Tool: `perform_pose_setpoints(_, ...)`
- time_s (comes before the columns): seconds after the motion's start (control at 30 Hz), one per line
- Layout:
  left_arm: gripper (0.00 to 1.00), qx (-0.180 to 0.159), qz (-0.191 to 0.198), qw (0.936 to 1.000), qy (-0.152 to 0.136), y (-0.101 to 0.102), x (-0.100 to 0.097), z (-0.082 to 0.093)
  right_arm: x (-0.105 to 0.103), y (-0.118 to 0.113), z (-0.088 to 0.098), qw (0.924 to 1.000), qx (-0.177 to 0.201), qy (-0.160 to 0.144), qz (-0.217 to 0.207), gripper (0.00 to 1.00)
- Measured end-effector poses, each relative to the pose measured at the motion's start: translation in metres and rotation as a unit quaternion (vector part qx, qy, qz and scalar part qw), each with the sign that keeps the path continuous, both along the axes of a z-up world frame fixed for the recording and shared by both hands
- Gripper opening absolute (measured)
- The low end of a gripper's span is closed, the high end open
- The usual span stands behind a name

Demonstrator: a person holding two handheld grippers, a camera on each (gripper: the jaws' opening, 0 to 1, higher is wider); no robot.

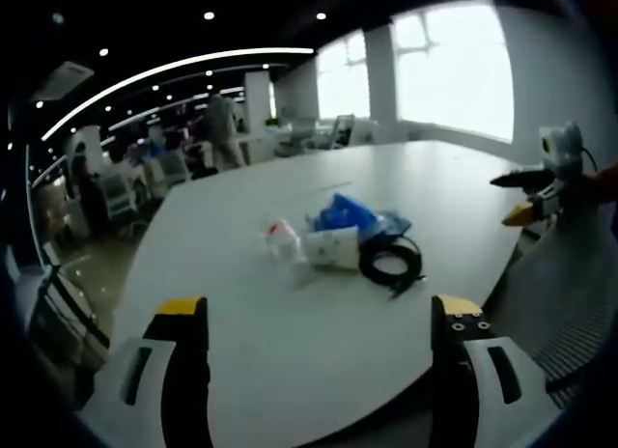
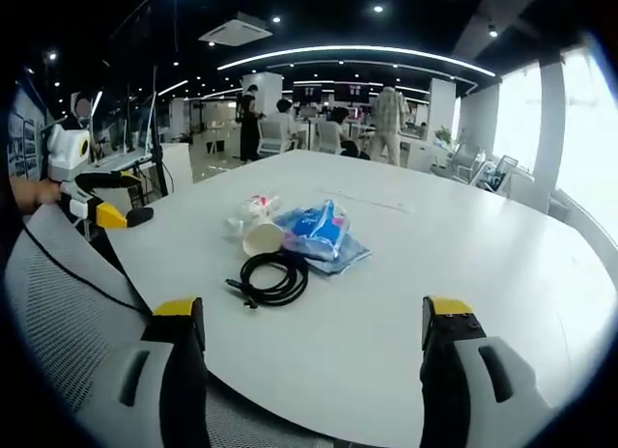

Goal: Arrange the tabletop items into an orderly group along one side of the table until the central work area is clear of visible clutter.

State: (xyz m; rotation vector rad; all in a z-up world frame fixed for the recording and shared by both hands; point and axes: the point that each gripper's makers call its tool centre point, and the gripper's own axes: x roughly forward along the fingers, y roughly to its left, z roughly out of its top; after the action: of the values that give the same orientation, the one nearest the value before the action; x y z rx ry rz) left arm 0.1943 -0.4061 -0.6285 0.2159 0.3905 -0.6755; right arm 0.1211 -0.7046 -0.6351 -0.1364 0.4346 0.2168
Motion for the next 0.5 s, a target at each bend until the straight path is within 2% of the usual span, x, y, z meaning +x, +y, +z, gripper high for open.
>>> perform_pose_setpoints(0.5, 0.91, 0.001, -0.002, 1.0000, 0.003, -0.0003, -0.0005, -0.0015, 0.0003, -0.0008, -0.0011, 1.0000, 0.000, 0.003, -0.001, 0.92)
